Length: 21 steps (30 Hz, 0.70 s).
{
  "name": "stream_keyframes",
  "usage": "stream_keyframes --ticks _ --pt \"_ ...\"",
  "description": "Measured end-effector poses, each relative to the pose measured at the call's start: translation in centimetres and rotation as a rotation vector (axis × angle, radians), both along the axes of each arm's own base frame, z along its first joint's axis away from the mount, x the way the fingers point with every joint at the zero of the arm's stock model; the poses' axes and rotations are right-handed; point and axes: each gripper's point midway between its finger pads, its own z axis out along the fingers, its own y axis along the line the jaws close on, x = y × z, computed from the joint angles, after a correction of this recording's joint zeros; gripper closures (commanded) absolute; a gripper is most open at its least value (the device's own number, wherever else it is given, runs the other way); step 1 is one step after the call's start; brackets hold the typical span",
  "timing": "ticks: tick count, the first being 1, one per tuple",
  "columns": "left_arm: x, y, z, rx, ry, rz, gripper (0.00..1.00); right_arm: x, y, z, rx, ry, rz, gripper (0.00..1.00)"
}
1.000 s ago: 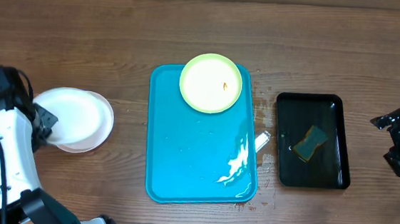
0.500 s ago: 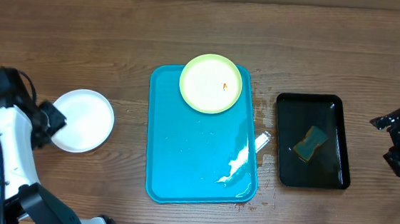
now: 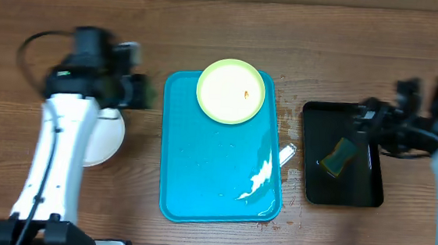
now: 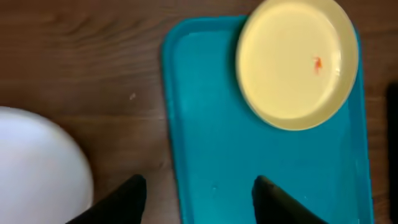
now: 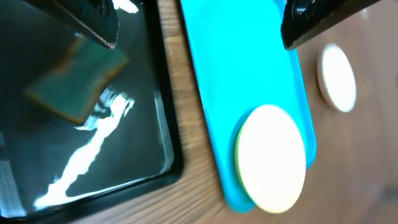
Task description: Clean dirty plates on tray and stack at the side
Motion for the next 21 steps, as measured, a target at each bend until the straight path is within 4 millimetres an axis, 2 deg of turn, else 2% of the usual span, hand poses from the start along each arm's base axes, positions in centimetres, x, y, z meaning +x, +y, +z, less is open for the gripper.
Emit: stream_keyframes --ticks 3,5,6,9,11,13,16,17,20,21 --pt "1.5 -3.6 -1.2 0.031 -0.029 -0.092 0.41 -0.2 2.3 -0.5 -0.057 0.011 0.064 0.13" --pt "2.6 -5.4 -3.0 0.047 -0.024 -0.135 0.43 -0.3 2.9 -0.8 -0.091 0.025 0.068 0.12" --pt "2.9 -5.9 -3.7 0.05 -0.017 -0.145 0.47 -0.3 3.0 -0.9 -0.1 0.027 0.068 0.12" --pt "3.6 -7.4 -7.5 0.067 0.045 -0.171 0.51 -0.4 2.9 -1.1 -0.122 0.041 0.05 0.1" --pt "4.0 -8.0 -9.6 0.063 0.077 -0.153 0.56 -0.6 2.7 -1.3 -0.132 0.053 0.041 0.1" --pt "4.4 -8.5 -12.2 0.038 0.123 -0.105 0.57 -0.7 2.5 -1.4 -0.138 0.064 0.032 0.1" --pt "5.2 -9.6 -13.7 -0.035 0.138 -0.063 0.6 -0.7 2.4 -1.4 -0.142 0.067 0.024 0.1" --pt "5.2 -9.8 -14.2 -0.054 0.151 -0.048 0.66 -0.7 2.4 -1.4 -0.144 0.068 0.023 0.1" --pt "4.6 -10.3 -15.9 -0.088 0.219 -0.011 0.93 -0.8 2.3 -1.5 -0.146 0.069 0.022 0.1" --pt "4.2 -10.5 -16.4 -0.09 0.241 -0.009 0.96 -0.7 2.3 -1.5 -0.148 0.069 0.02 0.1"
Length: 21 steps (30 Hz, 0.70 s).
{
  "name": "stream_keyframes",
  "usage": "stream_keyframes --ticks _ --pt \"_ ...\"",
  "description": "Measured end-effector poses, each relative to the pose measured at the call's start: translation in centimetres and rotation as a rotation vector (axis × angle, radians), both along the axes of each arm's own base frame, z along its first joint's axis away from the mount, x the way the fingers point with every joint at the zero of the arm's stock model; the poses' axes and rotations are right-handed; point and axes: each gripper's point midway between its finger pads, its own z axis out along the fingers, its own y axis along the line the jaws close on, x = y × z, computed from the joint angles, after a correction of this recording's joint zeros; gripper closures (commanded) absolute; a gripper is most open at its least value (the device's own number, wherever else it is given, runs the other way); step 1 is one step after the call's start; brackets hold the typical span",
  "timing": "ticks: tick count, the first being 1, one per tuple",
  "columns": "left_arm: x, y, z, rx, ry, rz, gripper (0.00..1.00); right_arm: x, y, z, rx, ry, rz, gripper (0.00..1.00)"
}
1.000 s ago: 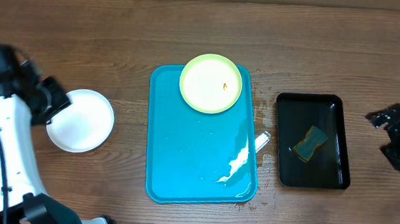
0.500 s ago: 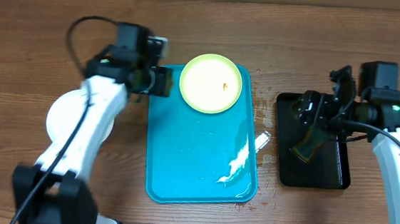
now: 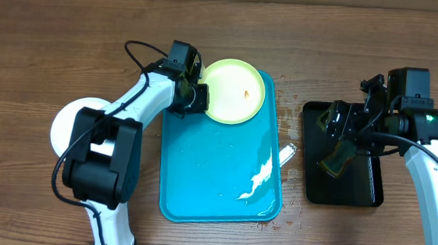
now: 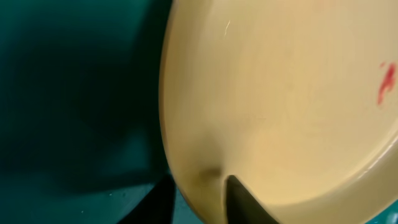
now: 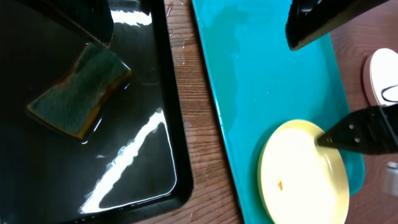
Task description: Clean dirty plates on tray and stack at the side
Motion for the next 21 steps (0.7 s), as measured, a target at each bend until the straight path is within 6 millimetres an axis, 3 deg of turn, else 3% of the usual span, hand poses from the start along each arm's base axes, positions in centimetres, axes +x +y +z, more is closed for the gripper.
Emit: stream_keyframes --ticks 6,13,18,21 --pt "-2.1 0.0 -0.4 -0.007 0.107 0.01 0.96 0.0 0.0 0.0 -0.001 0.0 -0.001 0.09" --pt "-6.1 1.6 1.2 0.069 0.266 0.006 0.96 -0.2 0.0 -0.4 -0.001 0.012 -0.002 0.1" --pt "-8.2 3.2 4.1 0.141 0.299 0.012 0.96 -0.9 0.0 -3.1 0.001 0.098 -0.004 0.17" --pt "-9.1 3.5 4.7 0.18 0.316 0.002 0.96 -1.3 -0.2 -5.5 -0.004 0.166 -0.029 0.23"
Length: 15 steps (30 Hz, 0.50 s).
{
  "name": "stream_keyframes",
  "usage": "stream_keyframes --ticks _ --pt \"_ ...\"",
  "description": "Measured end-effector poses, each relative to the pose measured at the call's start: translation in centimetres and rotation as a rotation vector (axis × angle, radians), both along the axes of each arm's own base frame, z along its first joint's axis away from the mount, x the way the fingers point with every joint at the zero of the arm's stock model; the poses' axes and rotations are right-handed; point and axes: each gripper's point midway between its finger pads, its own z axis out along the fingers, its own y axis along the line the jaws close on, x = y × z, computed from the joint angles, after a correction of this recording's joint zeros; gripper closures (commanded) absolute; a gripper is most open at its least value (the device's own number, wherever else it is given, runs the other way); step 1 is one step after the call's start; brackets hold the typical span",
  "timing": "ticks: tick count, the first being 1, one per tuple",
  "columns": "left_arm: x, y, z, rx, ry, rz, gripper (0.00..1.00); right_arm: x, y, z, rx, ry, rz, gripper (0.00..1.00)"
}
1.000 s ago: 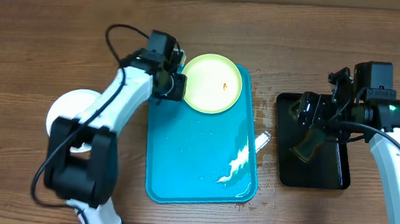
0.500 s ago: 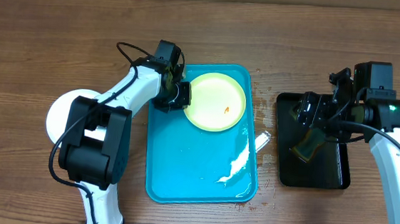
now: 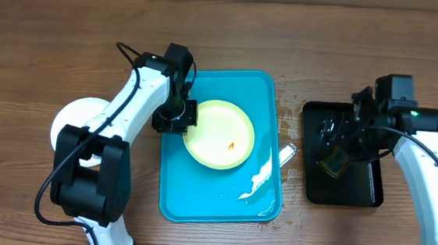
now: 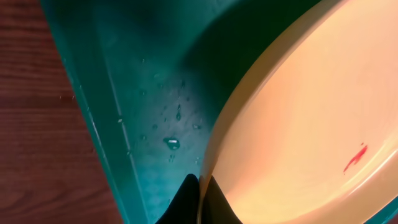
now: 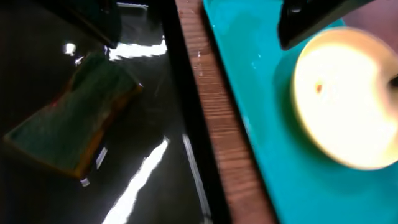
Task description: Clean dirty plates on tray and stack at the side
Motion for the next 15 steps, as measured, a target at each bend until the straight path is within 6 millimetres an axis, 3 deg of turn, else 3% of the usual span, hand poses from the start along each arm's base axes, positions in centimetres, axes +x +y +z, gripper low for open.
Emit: stream_keyframes --ticks 3,6,15 --pt "-0.7 -0.5 -0.1 0.021 0.012 -0.028 0.86 -0.2 -1.0 -2.3 -0.05 0.065 -0.061 0.24" --pt "-1.4 -1.1 -0.5 0.033 0.025 -0.047 0.8 0.1 -2.6 -3.8 -0.135 0.087 -0.143 0.31" --pt "-3.1 -2.2 -0.7 0.049 0.066 -0.094 0.72 -0.9 -4.8 -8.7 -0.249 0.142 -0.257 0.49"
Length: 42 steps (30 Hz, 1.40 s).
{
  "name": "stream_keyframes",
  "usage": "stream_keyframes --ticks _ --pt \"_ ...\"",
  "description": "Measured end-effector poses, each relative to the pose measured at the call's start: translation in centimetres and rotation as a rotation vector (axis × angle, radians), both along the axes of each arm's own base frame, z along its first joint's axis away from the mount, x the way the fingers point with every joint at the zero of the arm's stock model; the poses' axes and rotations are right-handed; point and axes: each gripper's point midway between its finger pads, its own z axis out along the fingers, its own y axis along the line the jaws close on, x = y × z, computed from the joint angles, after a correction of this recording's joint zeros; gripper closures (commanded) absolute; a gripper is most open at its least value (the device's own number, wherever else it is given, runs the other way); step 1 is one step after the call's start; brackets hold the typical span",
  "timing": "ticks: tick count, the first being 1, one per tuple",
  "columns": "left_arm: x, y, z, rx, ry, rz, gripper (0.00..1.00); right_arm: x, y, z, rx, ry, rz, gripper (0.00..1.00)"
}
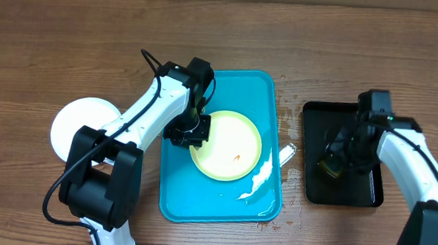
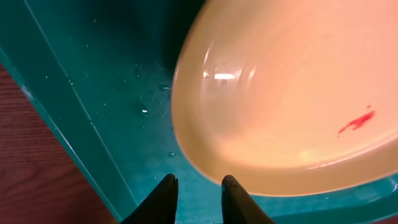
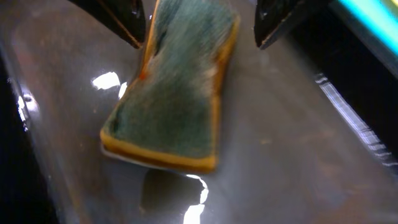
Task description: Clean dirty plates on tray and stack at the side
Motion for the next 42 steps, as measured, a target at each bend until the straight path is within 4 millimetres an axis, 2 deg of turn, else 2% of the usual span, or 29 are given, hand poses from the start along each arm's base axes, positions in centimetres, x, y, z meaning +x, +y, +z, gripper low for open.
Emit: stream_keyframes --ticks 2,3,4,5,11,12,13,14,17,20,22,24,26,28,32,34,39,42 --pt "-0.1 0.1 0.0 0.004 0.005 0.0 0.7 -0.8 -0.3 -1.4 -0.018 0.022 -0.026 0.66" --pt "-0.1 0.1 0.0 0.005 0.005 0.0 0.69 -1.3 -0.4 -2.1 -0.024 0.037 -0.029 0.83" --pt "-0.1 0.1 0.0 0.005 0.005 0.0 0.68 -1.5 -0.5 -2.5 -0.026 0.047 -0.033 0.93" --pt "-0.1 0.1 0.0 0.004 0.005 0.0 0.68 -1.6 -0.5 -2.8 -0.027 0.052 -0.045 0.96" --pt "0.1 0.4 0.0 0.008 -0.002 -0.001 0.68 -2.8 -0.7 -2.3 -0.042 0.115 -0.027 0.96" --pt "0.2 0.6 0.0 0.011 -0.004 -0.001 0.66 -3.0 -0.7 -2.0 -0.044 0.128 -0.014 0.83" --pt "0.3 0.7 0.0 0.013 -0.006 0.002 0.64 -2.8 -0.8 -1.4 -0.049 0.134 0.005 0.63" --pt "0.5 0.9 0.0 0.019 -0.015 0.0 0.61 -2.6 -0.9 -0.9 -0.051 0.134 0.016 0.52" --pt "1.7 1.1 -0.2 0.036 -0.065 -0.006 0.55 -1.5 -0.9 1.2 -0.055 0.124 0.041 0.42" --pt "2.4 1.3 -0.3 0.053 -0.101 -0.011 0.48 -1.1 -0.9 1.8 -0.056 0.117 0.051 0.44" --pt "2.8 1.5 -0.3 0.067 -0.116 -0.013 0.45 -1.2 -0.9 1.8 -0.055 0.121 0.05 0.56" --pt "3.4 1.8 -0.3 0.084 -0.144 -0.016 0.43 -0.4 -1.0 1.5 -0.058 0.085 0.043 0.64" --pt "3.9 1.9 -0.3 0.094 -0.164 -0.022 0.42 0.9 -1.1 0.8 -0.063 0.015 0.032 0.73" --pt "4.3 2.0 -0.3 0.098 -0.184 -0.026 0.42 1.4 -1.1 0.0 -0.067 -0.02 0.025 0.85" --pt "5.0 1.9 -0.3 0.1 -0.214 -0.032 0.42 0.2 -1.1 -2.2 -0.063 -0.011 -0.008 0.96" --pt "5.1 1.9 -0.3 0.102 -0.216 -0.032 0.42 -0.4 -1.1 -3.0 -0.061 -0.005 -0.028 0.96" --pt "5.1 1.9 -0.3 0.102 -0.216 -0.033 0.43 -1.6 -1.0 -3.0 -0.059 0.038 -0.036 0.96" --pt "5.1 1.9 -0.3 0.102 -0.216 -0.036 0.43 -3.1 -0.9 -2.7 -0.052 0.107 -0.007 0.85"
